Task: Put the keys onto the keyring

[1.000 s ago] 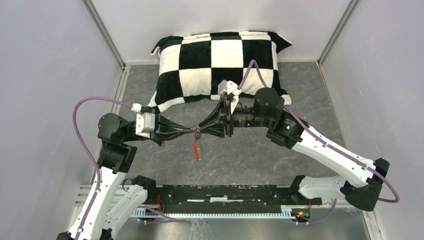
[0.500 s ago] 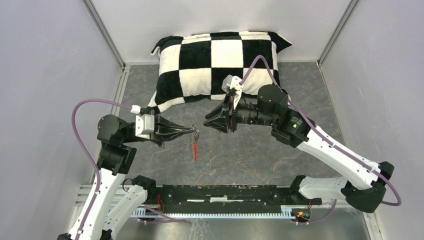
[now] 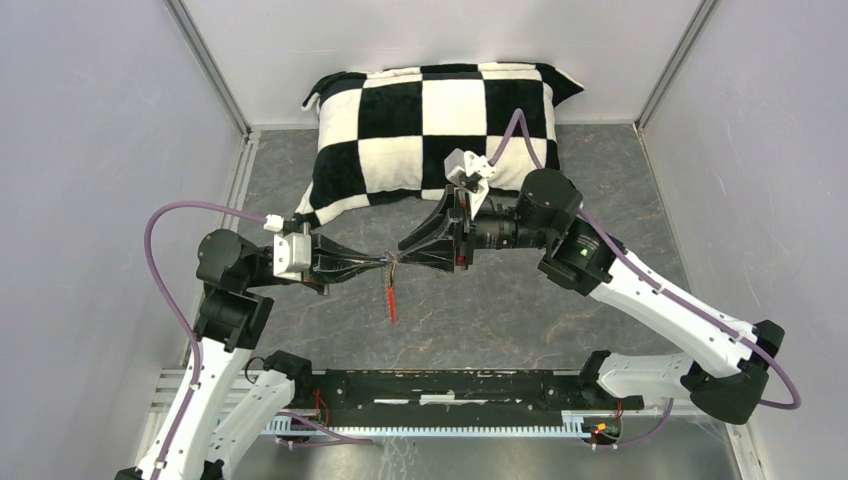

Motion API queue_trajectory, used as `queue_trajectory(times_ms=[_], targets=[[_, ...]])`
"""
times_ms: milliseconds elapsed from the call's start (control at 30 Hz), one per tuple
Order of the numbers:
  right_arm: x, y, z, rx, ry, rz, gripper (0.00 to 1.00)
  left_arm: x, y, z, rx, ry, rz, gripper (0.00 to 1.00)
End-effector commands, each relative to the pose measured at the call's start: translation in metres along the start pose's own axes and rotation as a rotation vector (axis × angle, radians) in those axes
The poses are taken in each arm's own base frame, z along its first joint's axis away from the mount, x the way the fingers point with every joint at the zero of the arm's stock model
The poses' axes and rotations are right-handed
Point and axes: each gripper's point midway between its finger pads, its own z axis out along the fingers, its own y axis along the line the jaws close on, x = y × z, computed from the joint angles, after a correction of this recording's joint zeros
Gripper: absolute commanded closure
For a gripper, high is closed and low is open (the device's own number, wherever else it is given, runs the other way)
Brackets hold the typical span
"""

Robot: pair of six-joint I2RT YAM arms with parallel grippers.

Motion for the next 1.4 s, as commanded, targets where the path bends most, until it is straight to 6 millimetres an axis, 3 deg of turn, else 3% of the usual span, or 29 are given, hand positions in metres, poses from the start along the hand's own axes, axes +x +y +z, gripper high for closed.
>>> queue_trajectory(times_ms=[0, 333, 667, 833, 967, 1067, 1367], targets=[[0.009, -0.004, 0.005, -0.006, 0.022, 0.028, 0.69, -0.004, 0.002, 0.000, -0.007, -0.009, 0.064, 0.98], [0.022, -0.008, 0.007, -0.006, 0.039, 0.051, 0.83, -0.004, 0.003, 0.000, -0.004, -0.007, 0.062, 0.98], [0.034, -0.011, 0.007, 0.004, 0.059, 0.074, 0.87, -0.005, 0.004, 0.001, -0.002, -0.008, 0.065, 0.98], [0.029, -0.027, -0.002, 0.121, 0.086, 0.029, 0.69, -0.005, 0.004, 0.001, -0.002, -0.008, 0.065, 0.98], [0.013, -0.025, -0.010, 0.147, 0.060, -0.003, 0.56, -0.005, 0.003, 0.001, -0.001, -0.008, 0.064, 0.98], [0.016, -0.023, -0.011, 0.140, 0.073, -0.001, 0.47, -0.005, 0.003, 0.001, -0.001, -0.008, 0.065, 0.98], [0.009, 0.001, -0.008, 0.003, 0.049, -0.005, 0.39, -0.004, 0.004, 0.001, -0.004, -0.007, 0.070, 0.98]])
